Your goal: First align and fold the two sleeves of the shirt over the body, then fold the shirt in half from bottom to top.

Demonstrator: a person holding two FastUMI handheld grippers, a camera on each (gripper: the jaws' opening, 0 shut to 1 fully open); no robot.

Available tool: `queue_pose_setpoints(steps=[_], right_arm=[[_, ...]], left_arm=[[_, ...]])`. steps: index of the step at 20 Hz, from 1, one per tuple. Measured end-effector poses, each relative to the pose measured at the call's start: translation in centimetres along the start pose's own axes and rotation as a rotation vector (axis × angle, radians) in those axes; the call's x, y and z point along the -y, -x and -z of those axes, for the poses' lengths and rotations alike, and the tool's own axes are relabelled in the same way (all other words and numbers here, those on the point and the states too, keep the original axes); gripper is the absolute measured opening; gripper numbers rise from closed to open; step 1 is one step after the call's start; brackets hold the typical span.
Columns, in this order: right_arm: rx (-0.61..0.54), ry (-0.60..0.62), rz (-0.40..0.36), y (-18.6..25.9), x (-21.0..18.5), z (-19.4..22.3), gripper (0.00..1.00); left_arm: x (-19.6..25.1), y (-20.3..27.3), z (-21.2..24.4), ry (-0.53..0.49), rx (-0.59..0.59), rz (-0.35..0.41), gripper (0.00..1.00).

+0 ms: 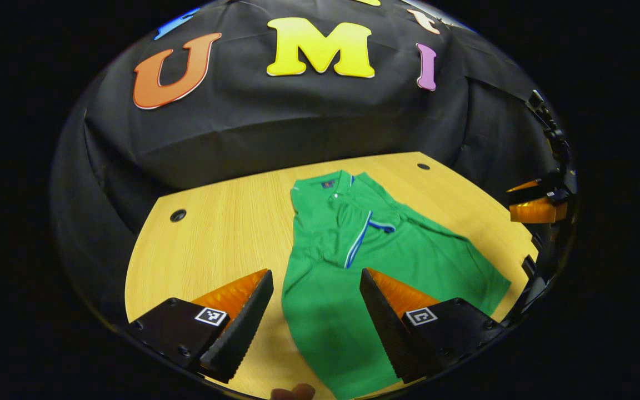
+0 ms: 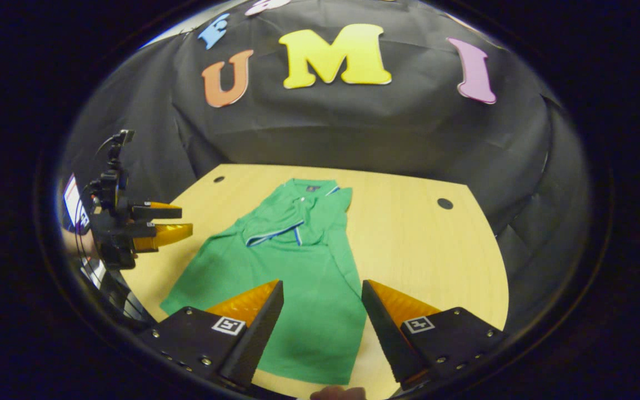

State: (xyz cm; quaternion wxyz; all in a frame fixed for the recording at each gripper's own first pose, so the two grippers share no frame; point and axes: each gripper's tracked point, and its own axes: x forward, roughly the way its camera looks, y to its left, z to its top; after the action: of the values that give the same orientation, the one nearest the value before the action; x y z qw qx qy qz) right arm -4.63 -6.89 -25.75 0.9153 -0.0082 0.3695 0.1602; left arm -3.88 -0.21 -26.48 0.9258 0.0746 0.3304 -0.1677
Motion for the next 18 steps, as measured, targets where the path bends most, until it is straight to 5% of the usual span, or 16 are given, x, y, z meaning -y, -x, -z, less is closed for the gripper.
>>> queue_pose_setpoints(steps=[3,10,18], right_arm=[[-0.101,0.072,-0.024,0.2,-0.4,4.1,0.88],[-0.33,0.185,-0.049,1.7,-0.1,15.5,0.87],[-0.398,0.191,-0.024,-0.4,1.3,19.9,0.87]], left_arm=[[1.3,3.0,5.7,0.04,-0.112,0.05,1.0],[5.1,7.7,15.8,-0.05,-0.273,0.144,1.0],[4.9,6.7,19.4,-0.083,-0.33,0.067,1.0]])
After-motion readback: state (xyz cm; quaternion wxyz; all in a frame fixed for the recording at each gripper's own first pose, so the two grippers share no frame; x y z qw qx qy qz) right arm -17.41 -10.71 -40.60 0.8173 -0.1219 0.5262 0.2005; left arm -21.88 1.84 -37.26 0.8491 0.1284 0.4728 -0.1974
